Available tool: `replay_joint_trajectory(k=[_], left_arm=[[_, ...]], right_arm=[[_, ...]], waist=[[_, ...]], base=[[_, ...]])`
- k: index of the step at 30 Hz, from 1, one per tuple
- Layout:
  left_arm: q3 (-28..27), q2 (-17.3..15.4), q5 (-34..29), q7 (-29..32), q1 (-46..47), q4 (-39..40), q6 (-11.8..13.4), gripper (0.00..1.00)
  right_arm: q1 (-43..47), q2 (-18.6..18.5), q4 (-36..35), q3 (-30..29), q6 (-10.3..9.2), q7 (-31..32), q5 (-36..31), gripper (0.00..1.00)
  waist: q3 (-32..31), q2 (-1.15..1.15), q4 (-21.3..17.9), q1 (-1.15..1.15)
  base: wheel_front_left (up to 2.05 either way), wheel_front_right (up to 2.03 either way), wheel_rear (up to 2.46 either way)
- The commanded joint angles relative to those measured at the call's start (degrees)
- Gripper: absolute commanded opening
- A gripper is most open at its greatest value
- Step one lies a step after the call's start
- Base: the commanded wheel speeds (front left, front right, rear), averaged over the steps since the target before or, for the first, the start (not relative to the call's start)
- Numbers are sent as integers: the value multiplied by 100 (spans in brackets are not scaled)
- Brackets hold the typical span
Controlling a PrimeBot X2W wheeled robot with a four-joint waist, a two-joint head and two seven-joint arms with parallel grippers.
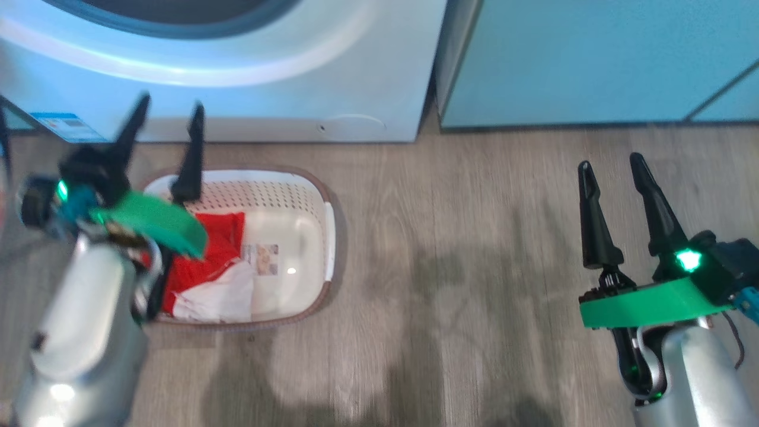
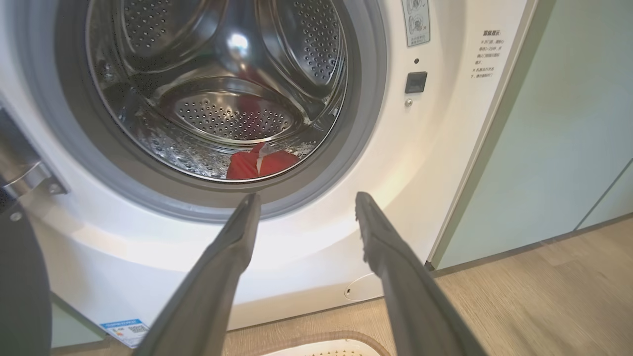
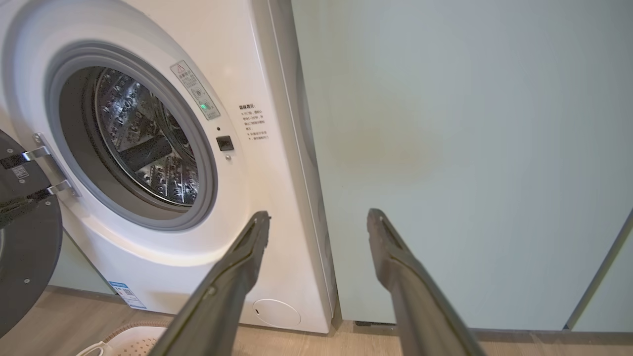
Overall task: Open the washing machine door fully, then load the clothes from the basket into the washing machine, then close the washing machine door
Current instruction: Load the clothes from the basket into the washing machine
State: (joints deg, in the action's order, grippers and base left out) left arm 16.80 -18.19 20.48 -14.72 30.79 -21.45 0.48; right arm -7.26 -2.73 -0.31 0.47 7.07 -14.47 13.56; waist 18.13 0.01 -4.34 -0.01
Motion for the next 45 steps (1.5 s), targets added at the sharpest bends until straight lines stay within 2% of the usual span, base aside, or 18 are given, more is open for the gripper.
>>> replay_joint_trajectory(k=[1,10,15,26,45], left_arm=[[-286,-64,-114,-28,-232,459,136,100],[-408,435,-472,-28,-1475,1408,565,100],[-549,640,-729,-28,-1963,1736,666,100],[-713,994,-1189,-28,-2284,1935,458,100],[-930,1225,-1528,-28,-2401,1822,178,100]], right_arm=[[71,-15,-152,93,42,-49,-62,100],[346,-15,-171,17,42,8,-77,100],[454,-15,-198,-28,42,41,-49,100],[562,-15,-229,45,42,92,-38,100],[647,-15,-161,144,42,64,12,100]], waist=[[-331,-1,227,1],[-749,-1,504,1],[-924,-1,633,1],[-1071,-1,777,1],[-1191,-1,672,1]], base=[[0,0,0],[0,0,0],[0,0,0],[0,0,0],[0,0,0]])
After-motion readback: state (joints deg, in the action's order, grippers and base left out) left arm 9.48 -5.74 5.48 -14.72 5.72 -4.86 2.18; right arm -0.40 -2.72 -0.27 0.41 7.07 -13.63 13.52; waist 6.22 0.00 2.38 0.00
